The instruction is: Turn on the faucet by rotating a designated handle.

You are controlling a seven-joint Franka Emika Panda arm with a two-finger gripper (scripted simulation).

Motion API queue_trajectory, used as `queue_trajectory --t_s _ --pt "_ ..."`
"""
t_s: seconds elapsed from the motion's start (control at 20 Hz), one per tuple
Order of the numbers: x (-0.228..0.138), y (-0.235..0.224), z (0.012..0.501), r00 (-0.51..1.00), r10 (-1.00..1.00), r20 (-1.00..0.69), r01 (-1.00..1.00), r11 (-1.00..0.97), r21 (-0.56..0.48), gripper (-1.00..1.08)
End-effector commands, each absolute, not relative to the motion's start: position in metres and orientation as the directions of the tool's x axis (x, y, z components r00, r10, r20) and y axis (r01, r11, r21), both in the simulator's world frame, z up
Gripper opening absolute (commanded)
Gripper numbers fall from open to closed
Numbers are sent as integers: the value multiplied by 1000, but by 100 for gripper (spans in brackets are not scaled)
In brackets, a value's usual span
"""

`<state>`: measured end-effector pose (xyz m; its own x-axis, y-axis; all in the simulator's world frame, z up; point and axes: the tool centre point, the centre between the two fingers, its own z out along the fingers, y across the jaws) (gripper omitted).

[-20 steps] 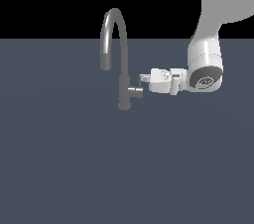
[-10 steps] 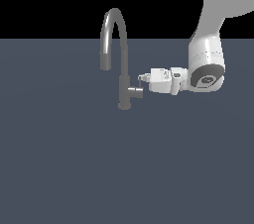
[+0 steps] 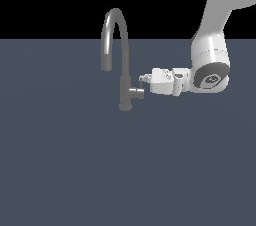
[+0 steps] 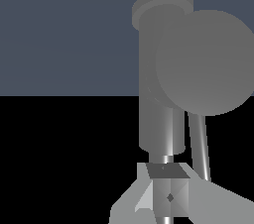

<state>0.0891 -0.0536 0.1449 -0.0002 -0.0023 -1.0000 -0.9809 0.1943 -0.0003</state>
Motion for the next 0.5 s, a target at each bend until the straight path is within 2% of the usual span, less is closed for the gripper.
queue_trajectory --t_s 0.0,0.45 --pt "83 -53 145 -1 -1 -1000 -981 192 1 -100" --pt "58 -48 145 -1 0 -1000 -982 190 1 -100"
